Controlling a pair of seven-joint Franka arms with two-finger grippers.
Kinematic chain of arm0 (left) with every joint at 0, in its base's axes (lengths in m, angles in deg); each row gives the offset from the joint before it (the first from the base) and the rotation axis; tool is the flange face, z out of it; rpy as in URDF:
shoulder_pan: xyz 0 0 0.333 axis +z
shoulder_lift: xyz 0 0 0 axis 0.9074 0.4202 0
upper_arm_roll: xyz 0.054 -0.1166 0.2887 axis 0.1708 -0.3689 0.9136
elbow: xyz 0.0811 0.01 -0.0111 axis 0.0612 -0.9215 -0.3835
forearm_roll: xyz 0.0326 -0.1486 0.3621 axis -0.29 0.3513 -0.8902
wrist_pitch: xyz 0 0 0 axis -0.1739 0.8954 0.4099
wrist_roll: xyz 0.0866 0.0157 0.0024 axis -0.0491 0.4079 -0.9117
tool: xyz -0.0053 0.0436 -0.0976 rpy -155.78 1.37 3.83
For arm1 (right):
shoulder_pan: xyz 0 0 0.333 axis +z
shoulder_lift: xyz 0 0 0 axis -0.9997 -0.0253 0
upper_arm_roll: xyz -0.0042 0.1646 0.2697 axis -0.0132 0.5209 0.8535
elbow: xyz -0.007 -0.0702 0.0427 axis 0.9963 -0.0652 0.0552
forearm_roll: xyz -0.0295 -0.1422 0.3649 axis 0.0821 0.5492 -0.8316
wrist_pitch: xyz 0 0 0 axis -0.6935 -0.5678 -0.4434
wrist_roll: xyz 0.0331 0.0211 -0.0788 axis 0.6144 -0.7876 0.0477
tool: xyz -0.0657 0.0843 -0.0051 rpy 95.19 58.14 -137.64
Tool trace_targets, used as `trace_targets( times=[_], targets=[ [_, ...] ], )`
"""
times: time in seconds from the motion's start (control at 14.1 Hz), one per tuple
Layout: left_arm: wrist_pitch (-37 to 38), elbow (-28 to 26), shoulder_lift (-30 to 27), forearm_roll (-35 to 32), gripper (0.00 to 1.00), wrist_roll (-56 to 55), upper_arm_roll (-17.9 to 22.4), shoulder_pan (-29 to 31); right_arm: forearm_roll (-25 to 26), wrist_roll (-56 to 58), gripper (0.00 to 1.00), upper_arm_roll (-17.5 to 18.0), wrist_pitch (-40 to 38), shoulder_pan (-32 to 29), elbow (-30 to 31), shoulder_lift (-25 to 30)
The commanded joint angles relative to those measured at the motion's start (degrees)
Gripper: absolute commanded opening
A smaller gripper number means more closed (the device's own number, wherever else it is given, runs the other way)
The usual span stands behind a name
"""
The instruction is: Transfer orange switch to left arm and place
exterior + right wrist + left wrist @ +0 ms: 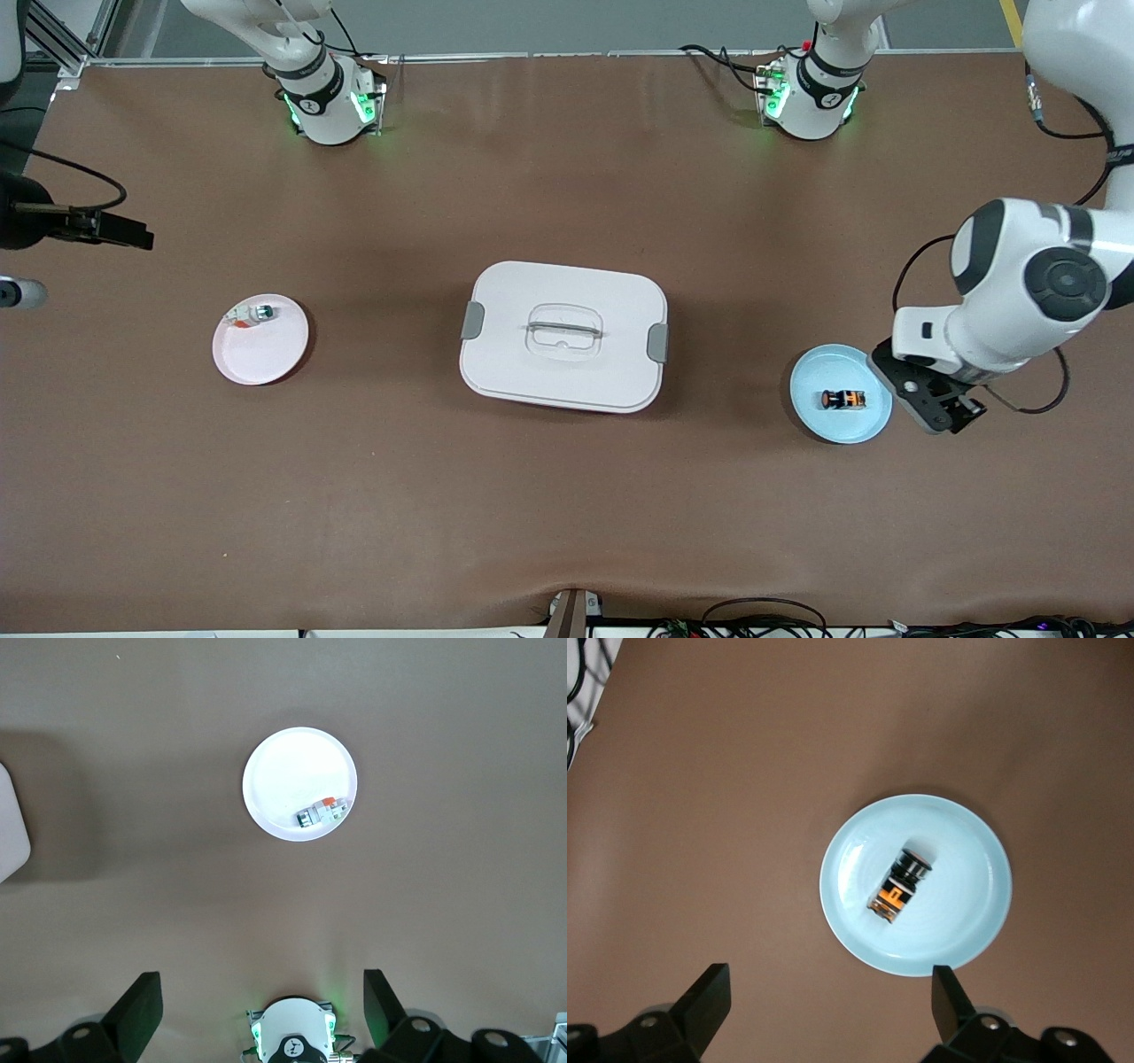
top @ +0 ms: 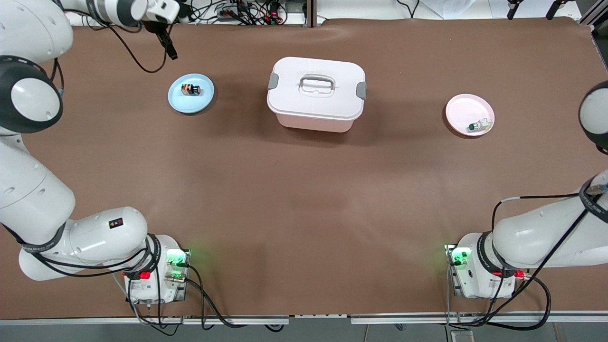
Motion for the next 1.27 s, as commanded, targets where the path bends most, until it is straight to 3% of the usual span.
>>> trace_targets(
  times=[0.0,0.21,0.5,0.92,1.2],
  targets=[
    [8.81,5.91,-1.00,5.23,1.00,-4.55,0.06,0.10,-1.22,-0.90,1.00,0.05,2.60,-0.55,4.43,3.98],
    [16.12,11.02,-2.22,6.21,1.00,-13.93,0.06,0.28,-1.75,-0.90,1.00,0.05,4.26,-0.63,5.22,5.47],
    [21.84,11.64,-7.41,8.67,1.00,-30.81,0.06,0.28,-1.84,-0.90,1.00,0.05,8.65,-0.63,11.88,10.73],
    [27.03,11.73,-13.30,8.85,1.00,-40.58,0.15,0.45,-1.84,-0.90,1.00,0.05,11.47,-0.55,17.25,15.49],
    [27.13,13.05,-14.79,7.89,1.00,-39.03,1.28,-0.16,-1.84,-0.90,1.00,0.05,12.44,-0.55,17.88,16.29]
  ],
)
